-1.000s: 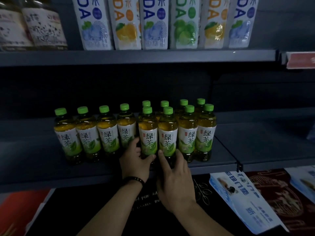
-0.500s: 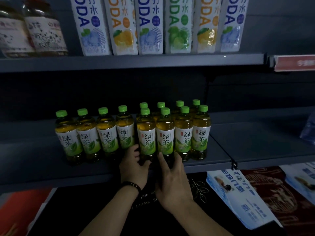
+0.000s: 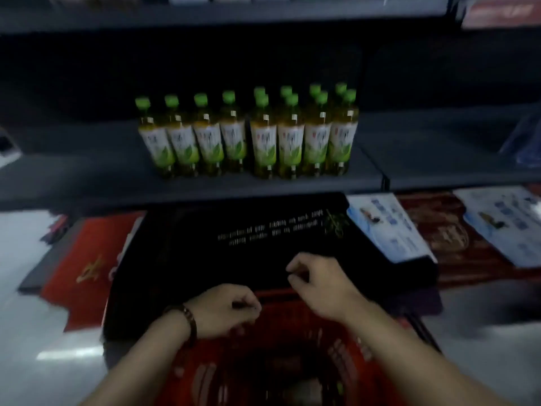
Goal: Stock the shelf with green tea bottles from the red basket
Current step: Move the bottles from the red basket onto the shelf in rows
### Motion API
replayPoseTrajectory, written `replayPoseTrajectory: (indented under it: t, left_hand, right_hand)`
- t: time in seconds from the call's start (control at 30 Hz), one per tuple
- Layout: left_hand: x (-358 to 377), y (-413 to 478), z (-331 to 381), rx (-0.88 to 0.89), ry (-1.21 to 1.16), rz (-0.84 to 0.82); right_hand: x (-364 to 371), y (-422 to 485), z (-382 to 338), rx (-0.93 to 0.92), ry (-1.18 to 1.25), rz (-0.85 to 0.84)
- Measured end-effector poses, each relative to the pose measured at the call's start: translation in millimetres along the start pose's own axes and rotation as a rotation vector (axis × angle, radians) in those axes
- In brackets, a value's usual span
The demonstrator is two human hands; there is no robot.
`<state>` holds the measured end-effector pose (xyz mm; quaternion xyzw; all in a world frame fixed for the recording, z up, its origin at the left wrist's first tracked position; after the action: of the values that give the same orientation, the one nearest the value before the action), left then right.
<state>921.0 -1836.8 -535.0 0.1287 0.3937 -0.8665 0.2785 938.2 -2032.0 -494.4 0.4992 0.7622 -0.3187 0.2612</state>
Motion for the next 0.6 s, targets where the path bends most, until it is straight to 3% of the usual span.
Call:
replayPoseTrajectory:
  t: [0.1, 0.23, 0.4, 0.5, 0.6]
  left_hand:
    - [69.8, 2.0, -47.7, -0.143, 0.234, -0.25]
    - [140.7, 13.2, -116.9, -0.298, 0.258, -0.395]
    - [176.8, 39.2, -161.4, -0.425, 0.13, -0.272]
    - [188.2, 61.9, -179.4, -0.474, 0.043, -0.198]
    - [207.1, 94.2, -177.2, -0.396, 0.053, -0.258]
  right_hand:
    - [45.3, -32.4, 29.1, 0.031, 0.075, -0.113]
    - [117.1, -64.3, 95.5, 0.281, 0.113, -0.327]
    - [191.5, -78.9, 168.7, 0.538, -0.043, -0.615]
    - [213.5, -70.7, 195.5, 0.6, -0.104, -0.658]
    - [230.1, -50.0, 213.7, 0.603, -0.18, -0.653]
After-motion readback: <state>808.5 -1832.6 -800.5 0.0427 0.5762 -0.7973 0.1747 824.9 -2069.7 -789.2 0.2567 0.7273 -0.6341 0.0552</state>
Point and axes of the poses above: each hand's wrist, its own y-axis towards the middle knuckle, its own x-axis out of the palm, z = x × y, the point moved 10 cm from there along y, towards the middle knuckle, and after that the axes turned 14 degrees about -z, right-handed, at the moved point
